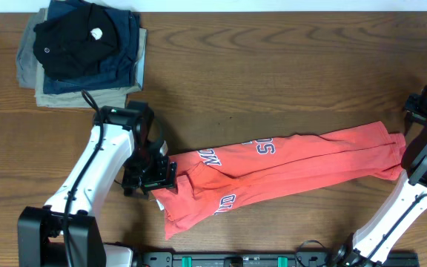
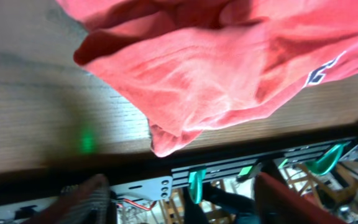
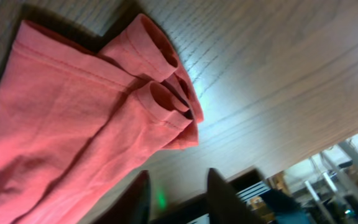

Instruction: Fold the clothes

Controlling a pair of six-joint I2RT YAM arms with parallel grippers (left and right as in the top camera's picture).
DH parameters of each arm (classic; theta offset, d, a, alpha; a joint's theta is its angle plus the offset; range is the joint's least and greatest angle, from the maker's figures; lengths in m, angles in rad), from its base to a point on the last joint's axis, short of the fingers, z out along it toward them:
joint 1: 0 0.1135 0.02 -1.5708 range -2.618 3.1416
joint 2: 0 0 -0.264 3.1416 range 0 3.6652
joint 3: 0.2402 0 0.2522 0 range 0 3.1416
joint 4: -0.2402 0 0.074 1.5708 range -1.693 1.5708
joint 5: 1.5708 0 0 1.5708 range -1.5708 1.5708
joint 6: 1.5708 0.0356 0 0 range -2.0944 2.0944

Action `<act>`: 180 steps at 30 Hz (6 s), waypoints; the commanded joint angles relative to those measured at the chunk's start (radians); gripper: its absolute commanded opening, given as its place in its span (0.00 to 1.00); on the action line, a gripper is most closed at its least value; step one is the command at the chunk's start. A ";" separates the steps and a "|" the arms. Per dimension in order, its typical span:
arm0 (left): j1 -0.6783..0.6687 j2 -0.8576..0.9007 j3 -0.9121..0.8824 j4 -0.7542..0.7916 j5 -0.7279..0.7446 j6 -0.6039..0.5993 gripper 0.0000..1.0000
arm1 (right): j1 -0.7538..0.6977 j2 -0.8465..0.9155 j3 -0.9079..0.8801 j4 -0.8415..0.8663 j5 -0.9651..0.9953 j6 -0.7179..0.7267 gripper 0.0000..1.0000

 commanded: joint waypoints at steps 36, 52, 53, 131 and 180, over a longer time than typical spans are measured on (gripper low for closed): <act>-0.161 -0.005 -0.177 0.331 0.030 -0.180 0.06 | 0.046 -0.033 -0.009 0.094 -0.144 -0.007 0.39; -0.141 0.089 -0.284 0.583 0.024 -0.222 0.06 | 0.053 -0.033 -0.009 0.088 -0.198 -0.006 0.43; -0.130 0.095 -0.284 0.583 0.017 -0.225 0.06 | 0.053 -0.033 -0.009 0.086 -0.198 -0.007 0.43; 0.513 0.105 0.219 0.087 -0.233 -0.325 0.98 | 0.080 -0.589 -1.132 0.740 -0.514 -0.051 0.99; 0.513 0.105 0.219 0.084 -0.233 -0.326 0.98 | 0.108 -0.590 -0.627 0.342 -0.317 -0.022 0.01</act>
